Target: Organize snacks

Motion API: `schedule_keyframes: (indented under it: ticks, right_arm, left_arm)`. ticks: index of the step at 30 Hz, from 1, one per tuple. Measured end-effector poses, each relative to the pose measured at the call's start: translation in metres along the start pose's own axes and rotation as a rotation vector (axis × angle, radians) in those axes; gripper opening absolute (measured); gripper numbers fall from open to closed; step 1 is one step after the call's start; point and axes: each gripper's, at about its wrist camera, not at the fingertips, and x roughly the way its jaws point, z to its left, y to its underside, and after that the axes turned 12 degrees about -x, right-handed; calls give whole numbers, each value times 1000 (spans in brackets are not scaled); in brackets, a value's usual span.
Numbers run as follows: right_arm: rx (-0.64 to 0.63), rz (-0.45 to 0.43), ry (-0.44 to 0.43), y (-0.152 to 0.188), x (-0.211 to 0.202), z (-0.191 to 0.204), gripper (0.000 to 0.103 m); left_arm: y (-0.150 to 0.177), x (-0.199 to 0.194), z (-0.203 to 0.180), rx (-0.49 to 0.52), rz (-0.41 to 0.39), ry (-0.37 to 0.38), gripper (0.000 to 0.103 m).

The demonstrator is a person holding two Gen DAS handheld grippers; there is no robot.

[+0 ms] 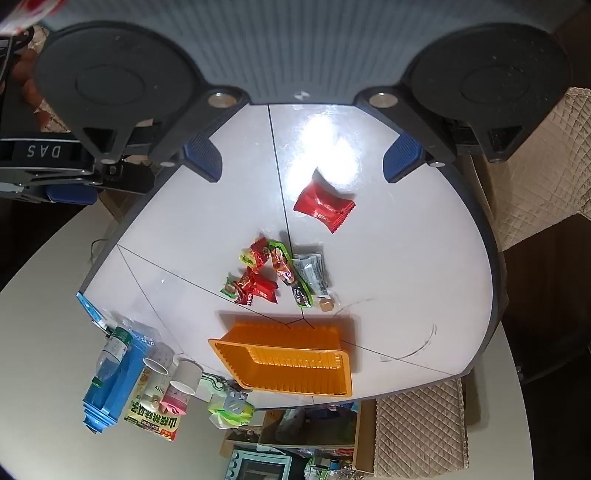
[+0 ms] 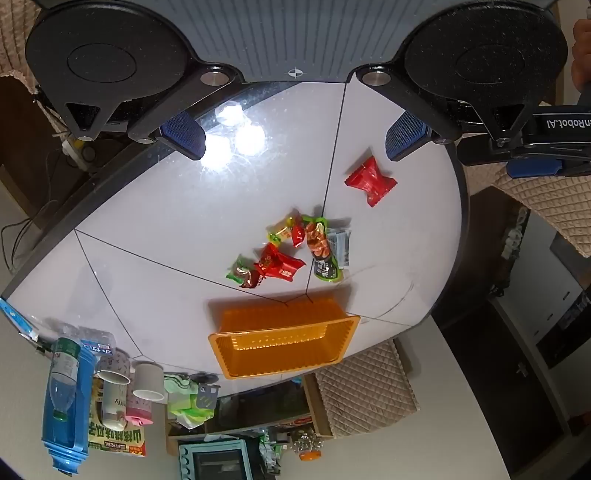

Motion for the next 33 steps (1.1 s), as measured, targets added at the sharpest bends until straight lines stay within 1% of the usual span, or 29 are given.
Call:
schedule_keyframes:
  ticks: [14,22,33]
  right_arm:
    - [-11,8,-5,-1,8,1,103]
    - [-10,12,-4,-3,8,0,103]
    - [2,3,2,0,4,-2,103]
  left_arm:
    - [-2,-2,5,-8,10,2,93]
    - [1,5,7,-11,7,3,93]
    - [-1,3,0,-12,10,3,93]
